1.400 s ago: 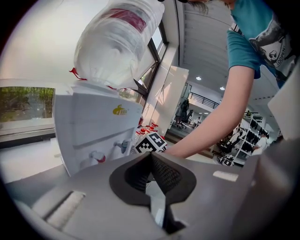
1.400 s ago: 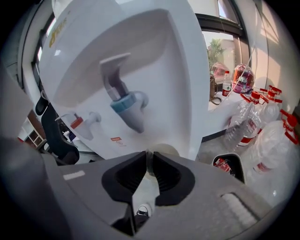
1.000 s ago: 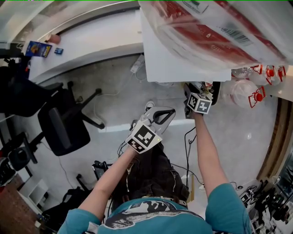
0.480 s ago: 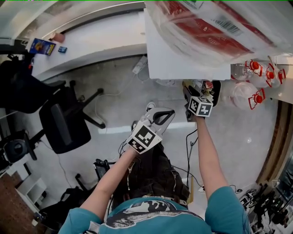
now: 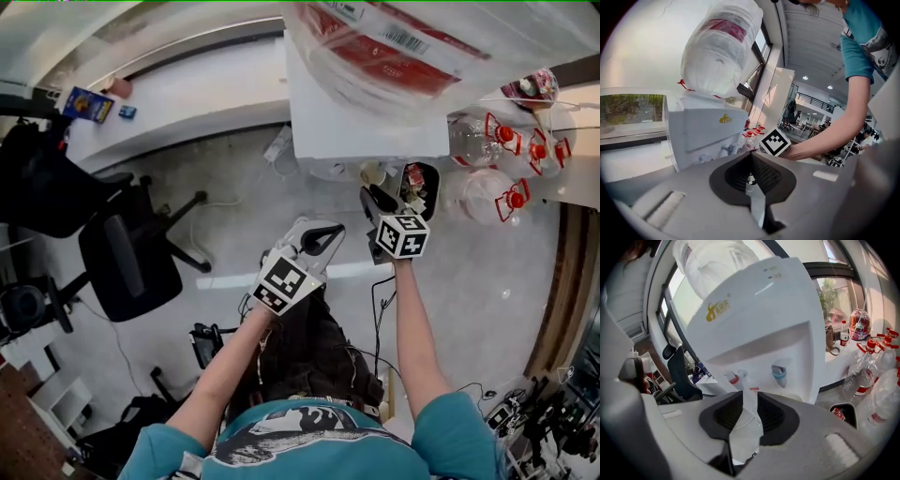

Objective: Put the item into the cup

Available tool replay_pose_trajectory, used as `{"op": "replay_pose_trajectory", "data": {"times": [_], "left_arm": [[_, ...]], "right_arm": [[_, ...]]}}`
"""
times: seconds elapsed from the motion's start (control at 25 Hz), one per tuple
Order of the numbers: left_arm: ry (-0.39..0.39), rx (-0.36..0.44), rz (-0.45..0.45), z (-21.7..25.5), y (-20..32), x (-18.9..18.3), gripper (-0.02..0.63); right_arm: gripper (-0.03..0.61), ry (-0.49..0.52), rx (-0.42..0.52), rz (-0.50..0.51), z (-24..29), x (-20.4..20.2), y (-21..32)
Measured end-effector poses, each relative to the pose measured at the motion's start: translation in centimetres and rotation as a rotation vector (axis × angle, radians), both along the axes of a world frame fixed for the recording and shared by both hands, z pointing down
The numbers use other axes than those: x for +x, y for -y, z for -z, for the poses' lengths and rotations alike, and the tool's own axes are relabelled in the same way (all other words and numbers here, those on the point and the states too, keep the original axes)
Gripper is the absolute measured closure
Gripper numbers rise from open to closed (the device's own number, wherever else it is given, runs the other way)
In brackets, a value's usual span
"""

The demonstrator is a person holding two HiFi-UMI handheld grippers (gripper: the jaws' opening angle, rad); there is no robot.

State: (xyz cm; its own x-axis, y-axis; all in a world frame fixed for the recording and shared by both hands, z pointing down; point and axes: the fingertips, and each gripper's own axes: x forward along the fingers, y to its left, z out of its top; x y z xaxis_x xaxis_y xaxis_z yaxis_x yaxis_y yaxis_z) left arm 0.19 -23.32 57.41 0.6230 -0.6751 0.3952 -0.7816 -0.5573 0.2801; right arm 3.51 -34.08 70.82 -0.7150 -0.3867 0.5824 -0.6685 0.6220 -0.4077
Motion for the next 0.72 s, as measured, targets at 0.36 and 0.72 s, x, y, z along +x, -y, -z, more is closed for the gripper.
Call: {"op": "replay_pose_trajectory", "data": {"times": [0.36, 0.72], "left_arm": [[0.022, 0.026, -0.001, 2.4, -1.5, 0.4, 0.615], [-0.003, 0.036, 0.006, 5.1, -4.8, 1.3, 0.615]], "right_arm": [[0.491, 0.133, 0.087, -0.008, 9.3, 0.3, -3.1], [0.494, 0.213, 0.173, 0.033, 17.6, 0.9, -8.5]]}}
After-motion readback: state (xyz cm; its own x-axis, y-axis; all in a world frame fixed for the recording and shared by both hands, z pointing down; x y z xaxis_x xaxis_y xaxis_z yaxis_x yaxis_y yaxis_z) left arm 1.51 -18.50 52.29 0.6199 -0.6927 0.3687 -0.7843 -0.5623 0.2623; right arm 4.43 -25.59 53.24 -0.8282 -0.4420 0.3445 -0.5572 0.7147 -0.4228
